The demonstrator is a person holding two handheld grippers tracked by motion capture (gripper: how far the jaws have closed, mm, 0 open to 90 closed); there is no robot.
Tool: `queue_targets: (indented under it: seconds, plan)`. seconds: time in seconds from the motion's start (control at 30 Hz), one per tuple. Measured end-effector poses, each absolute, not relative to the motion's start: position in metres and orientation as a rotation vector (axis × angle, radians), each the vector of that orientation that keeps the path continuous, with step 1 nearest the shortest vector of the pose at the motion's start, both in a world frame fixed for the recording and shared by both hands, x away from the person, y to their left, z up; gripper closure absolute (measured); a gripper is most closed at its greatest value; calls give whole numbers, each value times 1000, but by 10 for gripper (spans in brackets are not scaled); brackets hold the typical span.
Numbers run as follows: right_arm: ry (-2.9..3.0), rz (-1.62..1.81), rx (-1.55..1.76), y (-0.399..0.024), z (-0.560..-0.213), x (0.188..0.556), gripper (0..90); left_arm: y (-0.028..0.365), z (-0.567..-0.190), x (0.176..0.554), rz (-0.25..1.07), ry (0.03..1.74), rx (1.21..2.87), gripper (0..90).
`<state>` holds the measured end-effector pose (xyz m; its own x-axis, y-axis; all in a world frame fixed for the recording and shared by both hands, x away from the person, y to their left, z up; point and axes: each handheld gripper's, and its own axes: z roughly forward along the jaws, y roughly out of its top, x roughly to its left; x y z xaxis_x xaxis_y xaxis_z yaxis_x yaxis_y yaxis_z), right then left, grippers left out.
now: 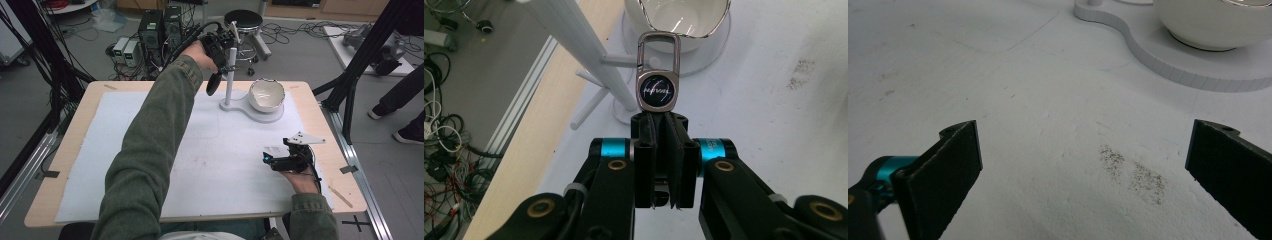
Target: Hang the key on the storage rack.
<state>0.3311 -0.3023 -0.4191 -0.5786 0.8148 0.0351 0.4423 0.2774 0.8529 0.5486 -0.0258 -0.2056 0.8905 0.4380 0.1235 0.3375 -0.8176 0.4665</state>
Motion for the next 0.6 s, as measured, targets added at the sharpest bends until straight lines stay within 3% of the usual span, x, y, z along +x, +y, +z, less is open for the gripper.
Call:
queue_targets:
  seconds: [0.6]
  plan:
    - [2139, 1226, 1134, -305, -419, 330, 5, -24, -226, 556, 287, 587, 2643, 806]
